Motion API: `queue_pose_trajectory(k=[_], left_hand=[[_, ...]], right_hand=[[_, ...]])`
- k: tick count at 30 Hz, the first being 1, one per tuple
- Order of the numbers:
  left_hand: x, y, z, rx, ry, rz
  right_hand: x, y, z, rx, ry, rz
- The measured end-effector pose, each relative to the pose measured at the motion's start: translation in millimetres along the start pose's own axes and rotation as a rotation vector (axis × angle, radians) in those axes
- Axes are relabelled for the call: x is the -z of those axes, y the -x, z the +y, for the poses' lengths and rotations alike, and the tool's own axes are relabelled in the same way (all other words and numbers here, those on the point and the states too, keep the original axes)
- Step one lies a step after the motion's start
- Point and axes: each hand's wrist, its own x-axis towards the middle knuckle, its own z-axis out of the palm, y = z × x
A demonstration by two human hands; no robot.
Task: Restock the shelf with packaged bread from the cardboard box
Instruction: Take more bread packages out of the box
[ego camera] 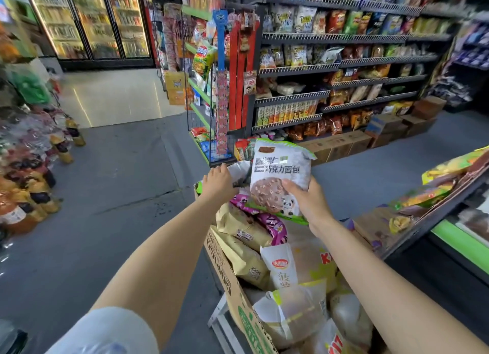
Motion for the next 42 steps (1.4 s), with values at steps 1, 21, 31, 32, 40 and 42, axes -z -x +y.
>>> queue_pose_trajectory(k=[1,21,31,32,40,42], left_hand=[[-1.4,-4.6,-0.6,0.005,-0.028,-0.015],[29.8,101.4,50.1,-0.061,0.602,0.454],[19.4,147.0,164.4,-0.265,0.564,0.368],[17.1,154.1,183.7,-0.329,0.509,0.397],[1.0,213.6,338.2,-0.642,0.599,0.406],[-7.3,227.3,373.3,-0.699,0.634,0.348]], right_hand=[[-0.2,0.4,-0.4,-0.001,-0.008,0.007],[38.0,46.4,-18.0,-0.004,-0.093,0.154],[157.7,99.7,-26.5,0.057,0.105,0.522],[172.5,106.4,-29.0,0.074,0.096,0.588],[320.1,164.3,-48.7,0.209,0.030,1.051],[360.5,176.3,-45.6,0.197,0.037,1.131]])
